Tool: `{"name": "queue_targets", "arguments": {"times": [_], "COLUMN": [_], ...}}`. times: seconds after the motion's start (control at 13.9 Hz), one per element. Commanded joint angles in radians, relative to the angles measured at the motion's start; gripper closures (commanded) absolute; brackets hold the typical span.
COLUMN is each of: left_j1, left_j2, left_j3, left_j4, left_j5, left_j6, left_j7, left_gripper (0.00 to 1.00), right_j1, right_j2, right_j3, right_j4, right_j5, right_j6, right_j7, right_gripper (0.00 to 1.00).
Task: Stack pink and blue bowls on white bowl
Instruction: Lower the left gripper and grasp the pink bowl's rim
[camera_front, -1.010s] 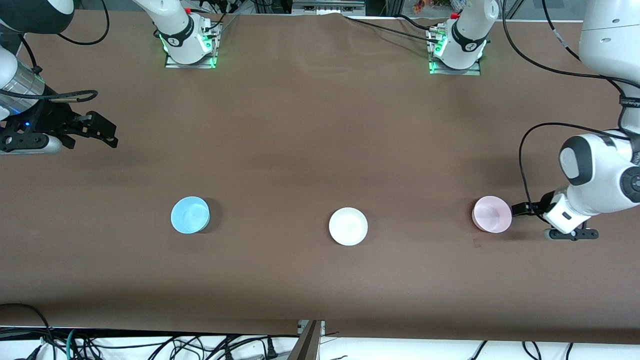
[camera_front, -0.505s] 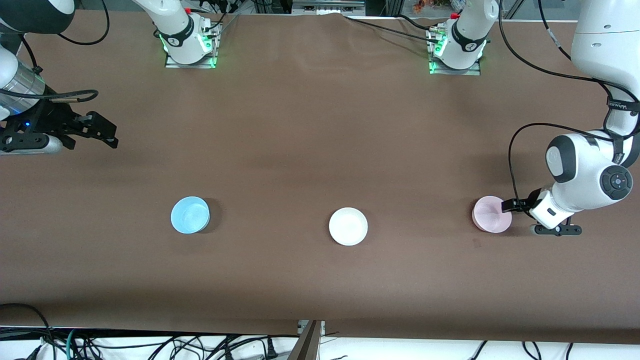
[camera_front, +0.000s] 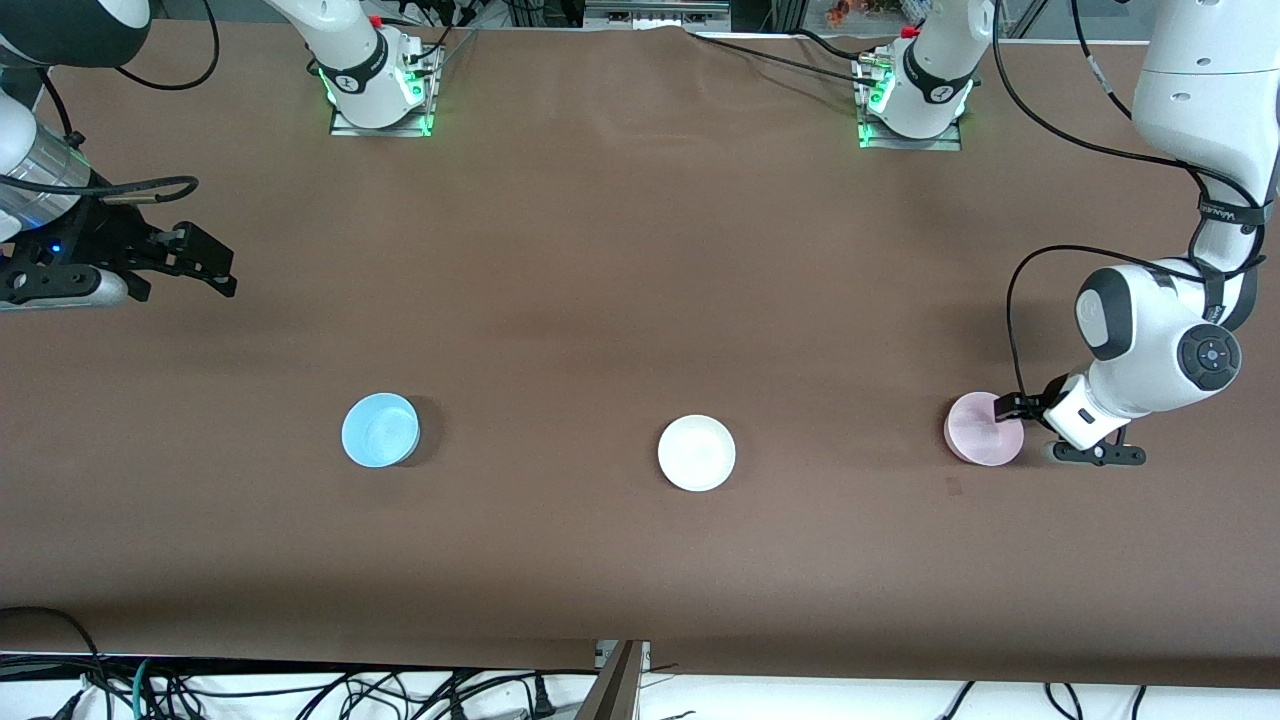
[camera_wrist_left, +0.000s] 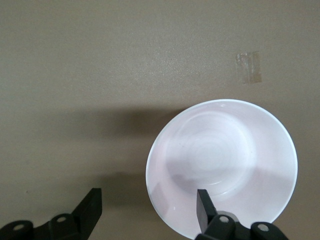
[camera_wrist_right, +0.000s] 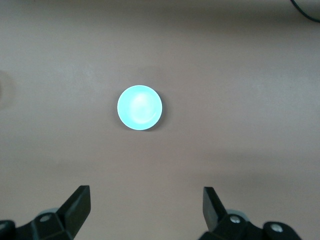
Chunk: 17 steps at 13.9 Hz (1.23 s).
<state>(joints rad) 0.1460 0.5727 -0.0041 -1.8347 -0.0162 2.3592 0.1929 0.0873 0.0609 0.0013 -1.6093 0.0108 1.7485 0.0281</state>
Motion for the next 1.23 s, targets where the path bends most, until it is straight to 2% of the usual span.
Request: {"name": "queue_targets", "arguments": {"times": [0.0,0.14,0.51,0.79,1.15], "left_j1": [0.0,0.0,-0.002,-0.003,-0.005], "left_j2": [-0.022,-0.022,-0.02,-0.02,-0.02], "left_j3": [0.001,0.001,0.001,0.001,-0.001], "left_j4": [-0.026,-0.026,-0.026,-0.026,-0.026], "left_j5": [-0.013,-0.013,-0.011,-0.011,-0.011], "left_j6": [0.014,0.014,0.014,0.014,0.014], "left_j7": [0.037,0.037,0.039,0.039,0.039], "left_gripper": [0.18,0.22,0.43,0.49,0.64], "right_j1": [-0.001,-0.001,-0.001,-0.001,0.0], "right_j2": [0.002,0.002,0.004,0.004,0.022], "right_j3": [0.0,0.0,-0.001,-0.001,-0.001], "right_j4": [0.003,0.003,0.003,0.003,0.003], "right_j5": [0.015,0.015,0.015,0.015,0.014], "right_j6": [0.005,0.005,0.005,0.005,0.005], "right_j7": [-0.025,-0.025,-0.025,-0.024,-0.022], "right_gripper": [0.01,0.01,0.01,0.01,0.01]}}
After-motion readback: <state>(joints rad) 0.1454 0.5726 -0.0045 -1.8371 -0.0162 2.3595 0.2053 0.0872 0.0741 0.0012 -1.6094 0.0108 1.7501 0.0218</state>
